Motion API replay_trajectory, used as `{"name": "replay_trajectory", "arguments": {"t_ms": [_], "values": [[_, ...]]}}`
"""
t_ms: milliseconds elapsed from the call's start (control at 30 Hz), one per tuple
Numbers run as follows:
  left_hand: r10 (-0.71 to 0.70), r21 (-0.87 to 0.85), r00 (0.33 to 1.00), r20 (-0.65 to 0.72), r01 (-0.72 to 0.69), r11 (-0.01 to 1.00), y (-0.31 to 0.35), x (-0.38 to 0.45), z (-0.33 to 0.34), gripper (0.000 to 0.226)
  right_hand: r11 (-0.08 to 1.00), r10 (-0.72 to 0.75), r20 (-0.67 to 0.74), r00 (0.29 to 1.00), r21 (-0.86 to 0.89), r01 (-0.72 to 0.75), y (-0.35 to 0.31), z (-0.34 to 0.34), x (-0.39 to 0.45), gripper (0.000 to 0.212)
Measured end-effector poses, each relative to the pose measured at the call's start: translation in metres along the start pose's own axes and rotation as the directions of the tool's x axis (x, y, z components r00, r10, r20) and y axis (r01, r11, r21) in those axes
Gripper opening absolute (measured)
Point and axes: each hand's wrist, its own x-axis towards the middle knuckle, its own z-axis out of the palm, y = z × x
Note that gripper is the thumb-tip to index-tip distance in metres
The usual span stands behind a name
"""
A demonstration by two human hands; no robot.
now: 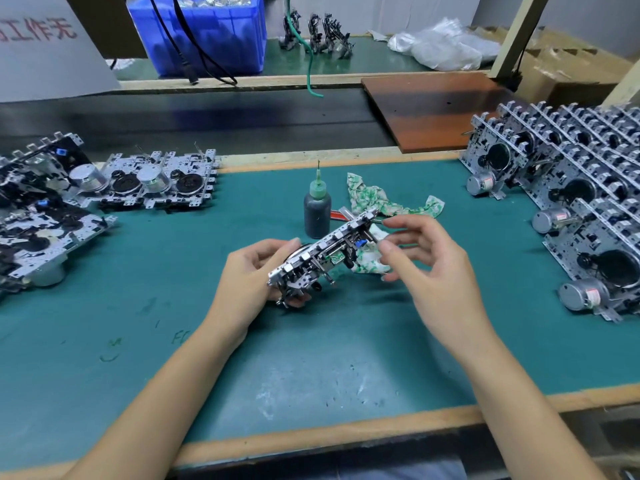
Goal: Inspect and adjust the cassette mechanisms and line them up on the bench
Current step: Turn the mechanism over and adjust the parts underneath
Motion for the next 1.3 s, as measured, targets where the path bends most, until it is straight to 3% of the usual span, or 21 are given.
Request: {"name": "replay_trajectory", "arguments": {"t_ms": [133, 333, 467, 567, 667, 733, 867, 1033, 1200, 1267, 1300], "values": [[-0.002, 0.050, 1.000, 0.004, 0.002, 0.999, -0.003, 0.000, -0.001, 0.016, 0.999, 0.014, 0.002, 1.000, 0.050, -0.014, 0.001, 0.001, -0.003, 0.019], [-0.004, 0.093, 1.000, 0.022, 0.002, 0.996, -0.002, 0.000, -0.005, 0.030, 0.999, 0.019, 0.038, 0.999, 0.041, -0.021, -0.001, 0.006, -0.008, 0.019], [-0.013, 0.049, 1.000, 0.004, 0.013, 0.999, -0.003, 0.001, -0.003, 0.011, 0.996, 0.051, 0.059, 0.997, 0.069, -0.055, -0.003, 0.009, -0.009, 0.014], [0.119, 0.203, 0.987, -0.106, -0.096, 0.975, -0.005, 0.003, -0.003, 0.022, 0.987, 0.124, 0.079, 0.989, 0.094, -0.131, -0.001, 0.010, -0.012, 0.006], [0.355, 0.403, 0.922, -0.152, -0.271, 0.874, -0.004, 0.000, -0.003, 0.016, 0.962, 0.231, 0.070, 0.970, 0.131, -0.238, 0.002, 0.008, -0.016, 0.012], [0.472, 0.491, 0.875, -0.112, -0.364, 0.791, -0.006, -0.003, -0.002, 0.019, 0.938, 0.299, 0.077, 0.951, 0.161, -0.308, 0.004, 0.008, -0.019, 0.012], [0.548, 0.565, 0.836, 0.028, -0.465, 0.682, -0.008, -0.007, 0.001, 0.029, 0.927, 0.361, 0.059, 0.931, 0.088, -0.366, 0.014, 0.007, -0.024, 0.004], [0.601, 0.607, 0.748, 0.281, -0.624, 0.493, -0.013, -0.010, 0.002, 0.038, 0.907, 0.421, 0.040, 0.906, 0.000, -0.421, 0.023, 0.004, -0.027, 0.017], [0.634, 0.521, 0.656, 0.409, -0.739, 0.428, -0.014, -0.014, 0.003, 0.033, 0.916, 0.391, 0.096, 0.915, -0.138, -0.377, 0.009, -0.003, -0.018, 0.029], [0.661, 0.523, 0.589, 0.465, -0.785, 0.332, -0.015, -0.018, 0.006, 0.032, 0.925, 0.306, 0.133, 0.943, -0.274, -0.262, -0.007, -0.010, -0.010, 0.035], [0.677, 0.536, 0.533, 0.507, -0.810, 0.237, -0.016, -0.020, 0.008, 0.032, 0.906, 0.244, 0.168, 0.955, -0.391, -0.163, -0.016, -0.013, -0.007, 0.036]]}}
